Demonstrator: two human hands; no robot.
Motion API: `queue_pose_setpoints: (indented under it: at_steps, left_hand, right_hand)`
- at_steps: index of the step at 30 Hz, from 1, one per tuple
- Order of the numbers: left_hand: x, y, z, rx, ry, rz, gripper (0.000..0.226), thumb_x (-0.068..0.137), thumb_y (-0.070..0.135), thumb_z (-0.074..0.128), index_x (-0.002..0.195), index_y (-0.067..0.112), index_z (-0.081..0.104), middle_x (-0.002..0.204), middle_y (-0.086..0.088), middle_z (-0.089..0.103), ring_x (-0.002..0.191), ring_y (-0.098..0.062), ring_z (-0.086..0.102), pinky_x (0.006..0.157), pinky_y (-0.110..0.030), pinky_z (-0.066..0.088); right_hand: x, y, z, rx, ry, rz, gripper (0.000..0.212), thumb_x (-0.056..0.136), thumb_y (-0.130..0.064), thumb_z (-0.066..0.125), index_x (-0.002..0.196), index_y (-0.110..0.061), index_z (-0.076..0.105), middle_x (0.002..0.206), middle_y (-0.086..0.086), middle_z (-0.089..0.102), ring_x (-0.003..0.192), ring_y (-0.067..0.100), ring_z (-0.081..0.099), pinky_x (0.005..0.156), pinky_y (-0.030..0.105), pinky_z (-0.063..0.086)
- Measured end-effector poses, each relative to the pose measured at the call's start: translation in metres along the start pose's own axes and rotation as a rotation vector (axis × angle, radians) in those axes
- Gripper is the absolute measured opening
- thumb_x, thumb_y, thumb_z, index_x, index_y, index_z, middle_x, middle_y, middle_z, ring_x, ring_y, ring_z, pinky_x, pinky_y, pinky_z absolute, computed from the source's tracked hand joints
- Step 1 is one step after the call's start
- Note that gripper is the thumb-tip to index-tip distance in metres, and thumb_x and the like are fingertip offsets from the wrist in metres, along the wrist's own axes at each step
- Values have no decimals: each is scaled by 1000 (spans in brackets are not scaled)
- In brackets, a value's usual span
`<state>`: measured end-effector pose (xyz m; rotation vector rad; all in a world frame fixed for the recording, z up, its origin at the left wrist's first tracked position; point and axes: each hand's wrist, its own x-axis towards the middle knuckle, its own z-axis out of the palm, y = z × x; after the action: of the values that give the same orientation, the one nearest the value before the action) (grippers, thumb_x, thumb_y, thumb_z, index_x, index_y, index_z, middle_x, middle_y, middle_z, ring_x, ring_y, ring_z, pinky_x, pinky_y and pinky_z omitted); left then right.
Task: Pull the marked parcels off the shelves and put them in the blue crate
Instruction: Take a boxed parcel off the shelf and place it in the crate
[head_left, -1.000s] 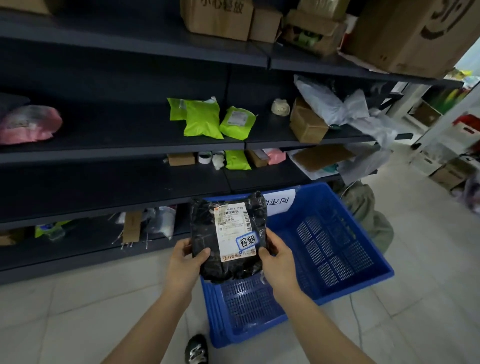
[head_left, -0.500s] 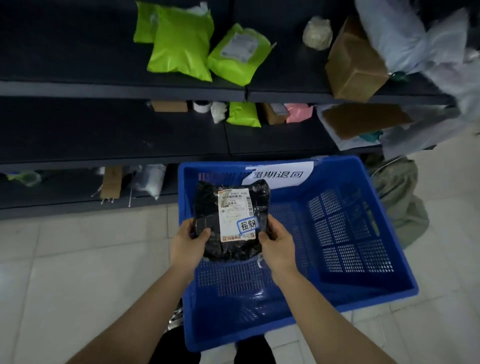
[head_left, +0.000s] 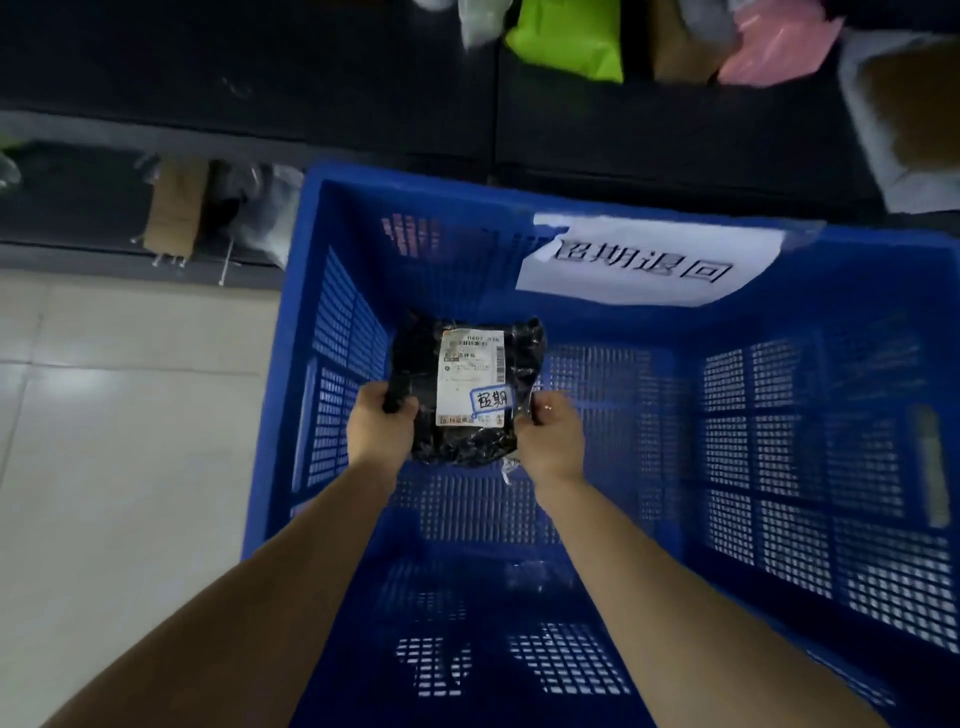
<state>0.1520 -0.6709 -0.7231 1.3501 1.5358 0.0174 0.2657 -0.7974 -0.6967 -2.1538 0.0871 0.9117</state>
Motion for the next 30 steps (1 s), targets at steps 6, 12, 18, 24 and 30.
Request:
queue_pose_setpoints:
  at_steps: [6,12,18,24,30]
  left_hand:
    - [91,-54,52,131,95,-27,40,91,30,60,128,18,54,119,-11,61,106,-32,60,84,-44,53]
    - [171,-99,92,158,114,-63,43,94,9,47,135,16,52,131,-14,57,116,-34,57,95,-42,50]
    - [232,-121,118,136,170,3,40,91,8,46,127,22,55,122,-12,61,105,-35,60,86,-46,53]
    - [268,-142,128,333,102,36,70,91,4,54,151,21,23,154,-8,29,136,-30,38,100,-39,42]
    - [272,-142,123,445,57,60,73,87,5,56,150,21,24,146,-11,36,130,-32,43,95,-43,45]
  right_hand:
    - [93,66,62,-23,-57,46,26,92,-7,54,114,-14,66,112,7,69,97,24,64,80,33,50]
    - [177,112,123,-30,-109,78,38,95,-7,50,132,-15,57,118,1,64,97,22,62,91,34,52]
    - [230,132,171,26,-164,-10,58,96,-3,49,148,-20,32,133,3,57,91,21,63,74,26,53]
    - [256,151,204,-230,-269,-167,60,98,-4,43,152,-21,22,146,10,46,113,28,58,86,28,50]
    - [257,151,206,-293,-353,-168,64,98,-7,43,153,-22,15,156,5,28,133,23,43,102,27,44]
